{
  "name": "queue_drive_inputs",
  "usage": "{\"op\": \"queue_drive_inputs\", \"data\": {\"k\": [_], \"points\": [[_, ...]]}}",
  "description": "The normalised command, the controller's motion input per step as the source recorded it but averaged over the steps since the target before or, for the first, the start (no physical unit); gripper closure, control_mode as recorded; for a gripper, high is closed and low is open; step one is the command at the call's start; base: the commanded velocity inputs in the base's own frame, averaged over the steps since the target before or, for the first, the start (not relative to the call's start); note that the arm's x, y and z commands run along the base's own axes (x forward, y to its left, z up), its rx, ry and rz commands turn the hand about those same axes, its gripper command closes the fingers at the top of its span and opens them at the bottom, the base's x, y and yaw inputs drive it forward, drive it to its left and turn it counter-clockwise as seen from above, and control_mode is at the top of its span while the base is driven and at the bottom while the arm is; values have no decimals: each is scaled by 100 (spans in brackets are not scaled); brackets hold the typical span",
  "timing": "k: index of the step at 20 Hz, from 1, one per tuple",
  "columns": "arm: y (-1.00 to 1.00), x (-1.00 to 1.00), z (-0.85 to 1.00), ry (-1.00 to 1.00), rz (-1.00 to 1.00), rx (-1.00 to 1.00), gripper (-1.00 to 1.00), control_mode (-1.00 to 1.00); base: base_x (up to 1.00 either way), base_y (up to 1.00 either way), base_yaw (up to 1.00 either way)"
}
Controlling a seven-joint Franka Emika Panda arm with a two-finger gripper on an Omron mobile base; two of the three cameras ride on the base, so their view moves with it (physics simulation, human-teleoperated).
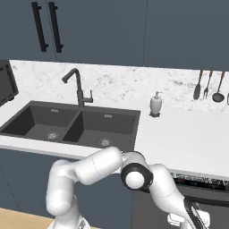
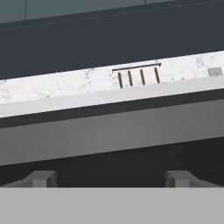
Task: Pick up the cup and bowl from the counter, place them in the dishwasher, and close the dishwasher door.
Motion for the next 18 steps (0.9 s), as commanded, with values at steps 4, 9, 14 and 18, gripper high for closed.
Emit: {"op": "queue_drive_inputs", "data": {"k": [4,9,14,18], "points": [[0,88,17,0,7,0,-100,-100,0,0,0],[0,90,8,0,9,0,-100,-100,0,0,0],[0,70,0,0,8,0,-100,-100,0,0,0],[0,62,0,0,7,0,-100,-100,0,0,0]]}}
